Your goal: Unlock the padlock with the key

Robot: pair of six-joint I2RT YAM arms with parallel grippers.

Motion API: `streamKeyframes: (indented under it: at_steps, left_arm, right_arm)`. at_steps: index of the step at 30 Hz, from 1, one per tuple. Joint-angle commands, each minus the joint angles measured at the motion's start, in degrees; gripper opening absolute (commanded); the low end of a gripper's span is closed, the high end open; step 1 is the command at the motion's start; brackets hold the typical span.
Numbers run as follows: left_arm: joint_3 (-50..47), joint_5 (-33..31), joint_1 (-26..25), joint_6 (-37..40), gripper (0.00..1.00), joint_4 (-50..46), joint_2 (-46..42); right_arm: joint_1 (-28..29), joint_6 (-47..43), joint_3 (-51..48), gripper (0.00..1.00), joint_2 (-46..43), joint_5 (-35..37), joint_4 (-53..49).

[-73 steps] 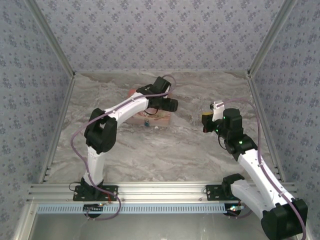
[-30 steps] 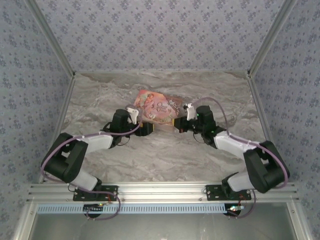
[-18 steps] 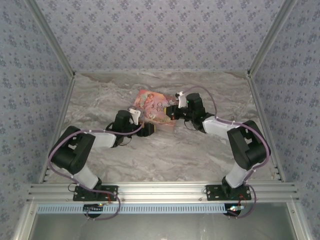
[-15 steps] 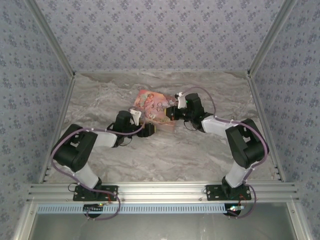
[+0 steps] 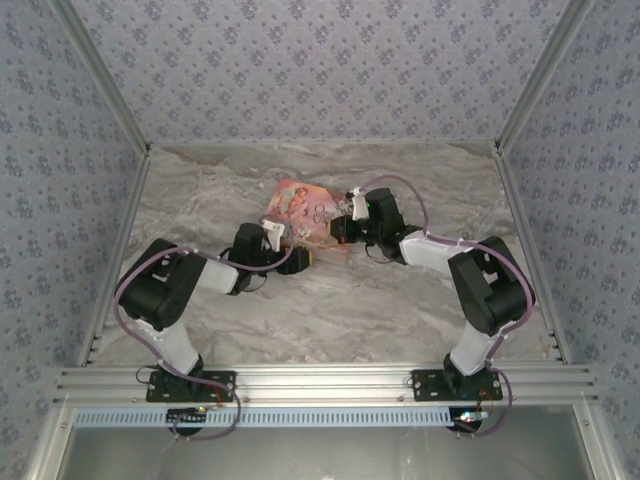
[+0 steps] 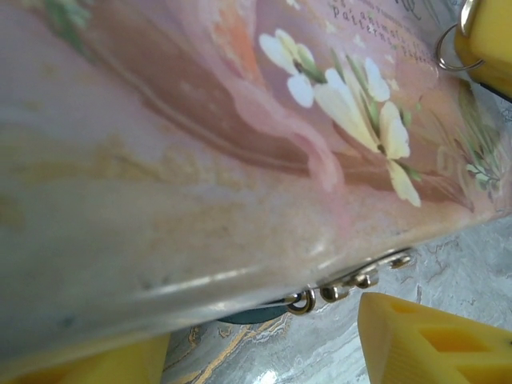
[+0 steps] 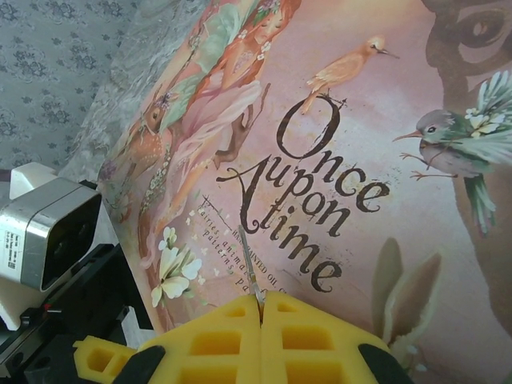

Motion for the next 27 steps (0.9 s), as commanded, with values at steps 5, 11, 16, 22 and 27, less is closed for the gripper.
streamKeyframes:
  at_steps: [5, 11, 16, 22, 27]
  left_arm:
    - [1.0, 2.3, -0.3, -1.2, 0.55, 3.2, 1.4]
    - [1.6, 0.5, -1.1, -1.7, 0.48, 2.9, 1.8]
    - [1.8, -1.7, -1.1, -3.4, 0.41, 3.5, 2.4]
    - [1.9, -4.7, -1.3, -6.5, 0.4, 5.2, 2.7]
    - [1.7, -6.1, -1.6, -8.8, 0.39, 6.4, 2.6]
  right_arm:
    - [1.0, -0.9, 0.5, 0.0, 0.9, 1.9, -3.5]
    - [1.1, -0.8, 0.3, 0.0, 0.9, 2.2, -3.3]
    - [1.3, -0.8, 0.3, 0.0, 0.8, 2.5, -3.3]
    - [1.4, -0.6, -0.1, 0.0, 0.7, 2.6, -3.3]
    - [1.4, -0.6, -0.4, 0.0, 0.5, 2.8, -3.1]
